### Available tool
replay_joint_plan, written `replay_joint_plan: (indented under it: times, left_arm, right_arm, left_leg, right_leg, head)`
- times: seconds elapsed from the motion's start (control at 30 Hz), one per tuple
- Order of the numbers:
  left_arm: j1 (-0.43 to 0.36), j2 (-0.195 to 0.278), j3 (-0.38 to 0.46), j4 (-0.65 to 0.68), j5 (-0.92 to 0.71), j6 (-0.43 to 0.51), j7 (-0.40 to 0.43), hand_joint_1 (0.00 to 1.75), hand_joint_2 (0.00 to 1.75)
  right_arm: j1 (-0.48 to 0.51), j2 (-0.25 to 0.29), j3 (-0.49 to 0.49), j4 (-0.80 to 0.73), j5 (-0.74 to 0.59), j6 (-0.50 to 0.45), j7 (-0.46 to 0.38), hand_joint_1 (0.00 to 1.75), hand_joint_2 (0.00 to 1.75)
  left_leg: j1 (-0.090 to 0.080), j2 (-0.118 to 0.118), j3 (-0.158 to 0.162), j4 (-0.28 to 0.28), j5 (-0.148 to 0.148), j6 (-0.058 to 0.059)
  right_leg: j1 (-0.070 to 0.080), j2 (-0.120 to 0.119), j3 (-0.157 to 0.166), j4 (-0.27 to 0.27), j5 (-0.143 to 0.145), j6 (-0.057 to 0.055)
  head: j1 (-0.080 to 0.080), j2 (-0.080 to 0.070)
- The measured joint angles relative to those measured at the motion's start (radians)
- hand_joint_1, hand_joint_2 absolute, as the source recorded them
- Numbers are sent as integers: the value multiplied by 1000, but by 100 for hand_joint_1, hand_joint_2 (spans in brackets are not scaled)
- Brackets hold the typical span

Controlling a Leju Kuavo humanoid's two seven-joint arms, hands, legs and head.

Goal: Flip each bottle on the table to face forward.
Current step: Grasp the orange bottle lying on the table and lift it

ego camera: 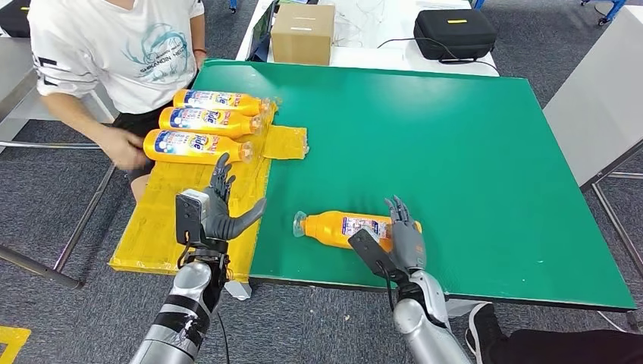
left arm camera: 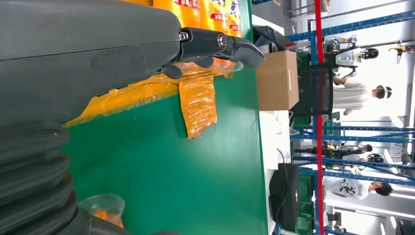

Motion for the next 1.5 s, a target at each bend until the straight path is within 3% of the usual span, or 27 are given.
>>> replay_joint_plan:
  times: [0.3,0.43,0.53,0.77,0.87,1.03,1.27,1.37,1.5]
  left_arm:
    - [20,0,12,-21,1,-47,14,0,175]
    - [27,0,22,-32,3,-70,19,0,175]
    - [30,0,31,-34,8,-98,16,0,175]
    - [13,0,45,-6,27,-155,-18,0,175]
    - [1,0,47,15,36,-165,-25,0,175]
    - [-26,0,46,50,44,-171,-35,0,175]
    - [-55,0,42,92,54,-165,-42,0,175]
    - [-55,0,42,93,45,-136,-41,0,175]
    - [-55,0,35,84,11,-94,-16,0,175]
  right_arm:
    - [-51,-62,18,45,174,126,100,2,175]
    - [-81,-94,39,65,207,209,120,143,175]
    - [-124,-134,62,82,185,334,111,168,175]
    - [-254,-299,138,105,-28,659,51,175,175]
    - [-285,-363,178,108,-114,705,51,175,175]
    - [-309,-425,226,110,-261,740,53,175,175]
    - [-307,-461,261,110,-366,675,49,175,175]
    - [-272,-417,249,108,-338,484,33,175,175]
    - [-185,-265,205,71,-242,175,-10,175,175]
  left_leg:
    - [0,0,0,0,0,0]
    - [0,0,1,0,0,1]
    - [0,2,3,0,0,1]
    - [-1,-4,5,0,3,5]
    - [-1,-5,4,0,4,5]
    - [-2,-5,4,1,4,5]
    - [-2,-5,2,0,3,5]
    - [-1,-4,1,0,3,5]
    - [0,-2,2,0,2,3]
  right_leg:
    - [0,0,1,0,0,0]
    - [0,0,1,0,1,0]
    - [0,0,2,-1,1,0]
    - [0,-4,7,-1,2,2]
    - [-1,-6,8,-1,2,3]
    - [-2,-6,7,-1,3,3]
    - [-1,-6,5,-1,2,3]
    - [-1,-6,5,-1,2,3]
    - [1,-3,3,0,2,3]
  head:
    - [0,0]
    - [0,0]
    - [0,0]
    - [0,0]
    - [0,0]
    - [0,0]
    - [0,0]
    - [0,0]
    - [0,0]
